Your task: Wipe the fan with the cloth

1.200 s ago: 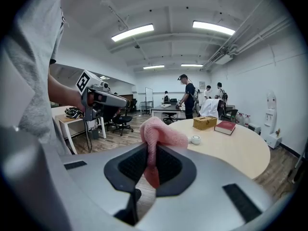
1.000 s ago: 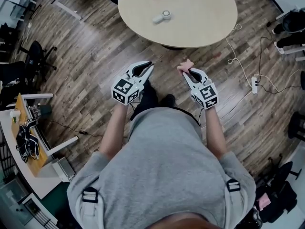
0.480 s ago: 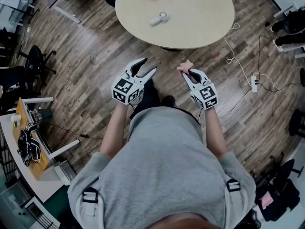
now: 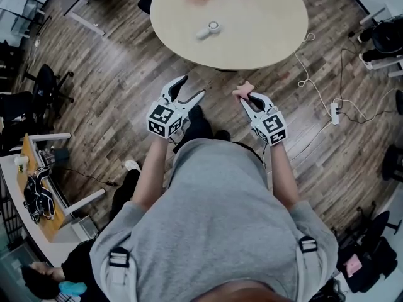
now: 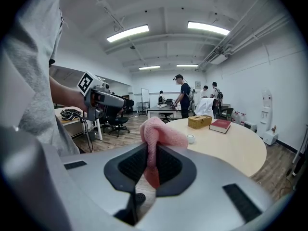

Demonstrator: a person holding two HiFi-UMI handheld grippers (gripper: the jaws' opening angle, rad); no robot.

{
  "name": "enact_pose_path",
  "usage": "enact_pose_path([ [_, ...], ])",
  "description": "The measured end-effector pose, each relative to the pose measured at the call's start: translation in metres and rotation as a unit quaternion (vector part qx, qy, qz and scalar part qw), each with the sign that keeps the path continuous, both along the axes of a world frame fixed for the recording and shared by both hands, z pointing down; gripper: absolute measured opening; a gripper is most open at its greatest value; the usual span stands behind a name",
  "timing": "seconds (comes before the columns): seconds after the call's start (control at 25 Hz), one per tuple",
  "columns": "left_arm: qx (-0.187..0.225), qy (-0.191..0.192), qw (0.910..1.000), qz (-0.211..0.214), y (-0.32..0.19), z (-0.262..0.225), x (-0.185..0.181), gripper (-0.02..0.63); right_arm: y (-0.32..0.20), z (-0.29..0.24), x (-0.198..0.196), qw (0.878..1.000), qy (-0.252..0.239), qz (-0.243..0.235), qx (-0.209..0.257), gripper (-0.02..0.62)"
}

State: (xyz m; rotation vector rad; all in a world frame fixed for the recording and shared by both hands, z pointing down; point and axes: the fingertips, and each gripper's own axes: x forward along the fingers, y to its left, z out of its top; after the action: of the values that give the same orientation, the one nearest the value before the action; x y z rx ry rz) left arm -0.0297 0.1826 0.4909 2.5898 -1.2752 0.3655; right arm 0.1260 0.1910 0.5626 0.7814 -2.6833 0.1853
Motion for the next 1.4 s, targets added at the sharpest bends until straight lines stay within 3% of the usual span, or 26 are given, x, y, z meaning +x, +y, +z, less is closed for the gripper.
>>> enact_pose_path([
  [0.36,-0.008,0.006,0.9999,0.005,-0.032,0.006,-0.005,0.313,-0.026,0.005,-0.005,1.000,0.003,0.004,-0.007,0.041],
  [1.4,-0.034,0.025,0.9975,0.056,-0.223,0.025,-0.049,0.314,-0.192,0.008,-0.050,0.998,0.041,0.047,-0.021,0.041],
])
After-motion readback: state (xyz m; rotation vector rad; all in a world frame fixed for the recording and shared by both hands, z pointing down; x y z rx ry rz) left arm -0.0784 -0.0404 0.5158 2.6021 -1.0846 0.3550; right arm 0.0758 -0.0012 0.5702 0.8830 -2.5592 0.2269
